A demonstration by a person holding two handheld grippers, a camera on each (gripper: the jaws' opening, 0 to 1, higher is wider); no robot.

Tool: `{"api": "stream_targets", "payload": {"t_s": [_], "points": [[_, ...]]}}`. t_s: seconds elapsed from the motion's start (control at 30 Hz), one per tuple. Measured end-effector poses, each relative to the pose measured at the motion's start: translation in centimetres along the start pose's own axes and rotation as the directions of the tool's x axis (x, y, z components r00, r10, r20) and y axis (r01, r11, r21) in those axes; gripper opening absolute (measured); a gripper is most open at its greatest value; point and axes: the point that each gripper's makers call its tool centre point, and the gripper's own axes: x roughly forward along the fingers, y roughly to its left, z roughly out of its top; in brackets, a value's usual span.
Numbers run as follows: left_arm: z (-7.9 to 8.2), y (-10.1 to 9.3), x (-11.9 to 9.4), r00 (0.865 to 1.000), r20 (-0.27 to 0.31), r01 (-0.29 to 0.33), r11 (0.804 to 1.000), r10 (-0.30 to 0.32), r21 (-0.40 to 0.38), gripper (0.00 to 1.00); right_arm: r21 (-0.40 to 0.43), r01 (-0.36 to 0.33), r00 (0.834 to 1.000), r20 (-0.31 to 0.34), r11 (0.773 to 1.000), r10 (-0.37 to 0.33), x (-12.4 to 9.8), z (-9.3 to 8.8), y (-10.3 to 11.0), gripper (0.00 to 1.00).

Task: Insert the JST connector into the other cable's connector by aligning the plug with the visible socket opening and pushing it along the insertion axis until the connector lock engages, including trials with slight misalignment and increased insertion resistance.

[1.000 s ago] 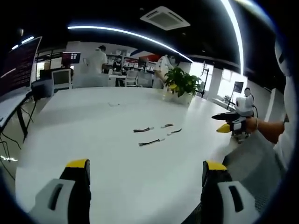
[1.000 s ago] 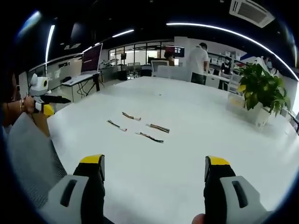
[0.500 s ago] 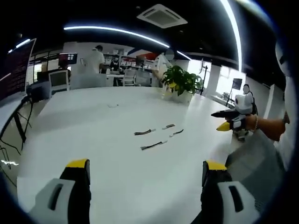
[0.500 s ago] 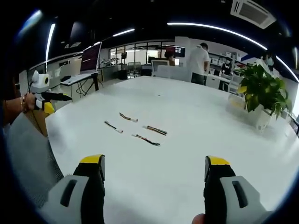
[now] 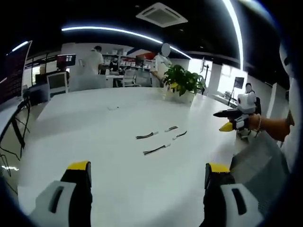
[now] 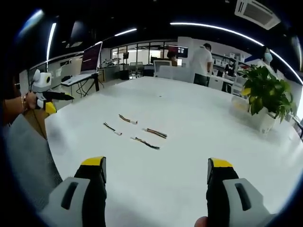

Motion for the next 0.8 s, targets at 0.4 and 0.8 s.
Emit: {"api": "stream_targets", "payload": {"t_s": [0.4, 0.8], "points": [[0.7, 0.8, 1.1, 1.000, -0.011, 0.011, 1.000, -0.011, 0.024, 0.99, -0.021, 0.000, 1.000, -0.001, 1.000, 0.000, 0.7, 0.6, -0.8, 0.86], [1.4, 1.8, 2.3, 0.999, -0.021, 0.025, 0.998, -0.023, 0.058, 0.99, -0.041, -0.007, 1.000, 0.000, 0.999, 0.007, 1.6, 1.1, -1.4, 0.86]]}}
